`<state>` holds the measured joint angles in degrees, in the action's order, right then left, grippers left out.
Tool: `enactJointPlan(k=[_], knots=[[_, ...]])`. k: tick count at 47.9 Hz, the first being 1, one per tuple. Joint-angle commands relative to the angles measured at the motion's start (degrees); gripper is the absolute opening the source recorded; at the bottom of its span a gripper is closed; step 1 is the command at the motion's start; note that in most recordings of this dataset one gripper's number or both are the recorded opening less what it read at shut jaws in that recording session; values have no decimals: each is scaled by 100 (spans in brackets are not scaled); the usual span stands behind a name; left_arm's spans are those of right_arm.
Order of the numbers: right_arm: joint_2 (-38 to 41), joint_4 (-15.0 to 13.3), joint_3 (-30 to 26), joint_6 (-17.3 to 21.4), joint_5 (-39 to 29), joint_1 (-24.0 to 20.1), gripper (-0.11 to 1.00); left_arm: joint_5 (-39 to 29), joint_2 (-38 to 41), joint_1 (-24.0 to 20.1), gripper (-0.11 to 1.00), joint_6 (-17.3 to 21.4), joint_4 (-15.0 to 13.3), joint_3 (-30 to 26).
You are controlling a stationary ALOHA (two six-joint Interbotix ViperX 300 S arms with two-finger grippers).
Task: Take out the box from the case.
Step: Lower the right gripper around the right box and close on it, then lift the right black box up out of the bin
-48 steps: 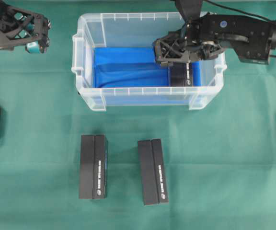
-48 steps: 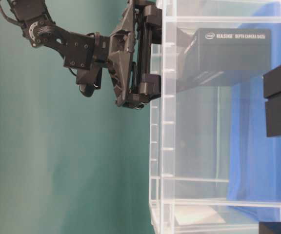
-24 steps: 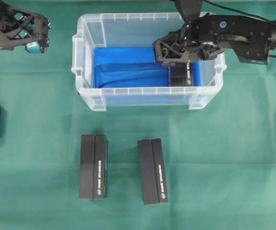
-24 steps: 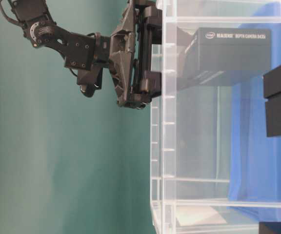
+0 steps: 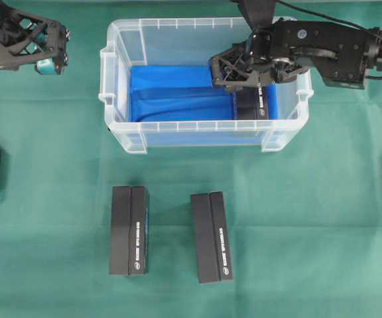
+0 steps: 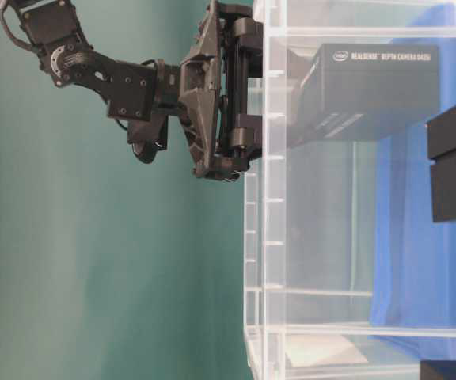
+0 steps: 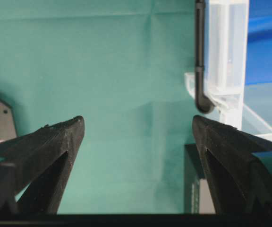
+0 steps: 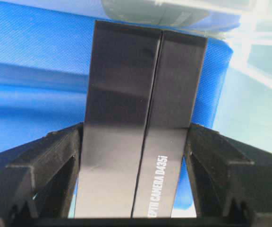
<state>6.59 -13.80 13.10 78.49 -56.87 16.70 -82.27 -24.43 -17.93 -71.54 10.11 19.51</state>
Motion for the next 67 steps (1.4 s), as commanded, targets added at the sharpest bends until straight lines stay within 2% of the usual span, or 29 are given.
enactJointPlan(k=[1, 12, 33, 46, 67], knots=[[-53, -18, -88, -9, -9, -18, 67, 18, -79, -18, 94, 9, 18, -70], [-53, -18, -141, 0, -70, -18, 67, 18, -88, -9, 94, 9, 18, -70], [-290, -18, -554, -26, -712, -35, 67, 18, -88, -9, 94, 9, 18, -70], [-571, -18, -1063, -53, -1477, -44, 67, 18, -88, -9, 94, 35, 18, -62], [-703, -53, -2057, -325, -2549, -70, 67, 105, -88, -9, 95, 97, 18, -70]])
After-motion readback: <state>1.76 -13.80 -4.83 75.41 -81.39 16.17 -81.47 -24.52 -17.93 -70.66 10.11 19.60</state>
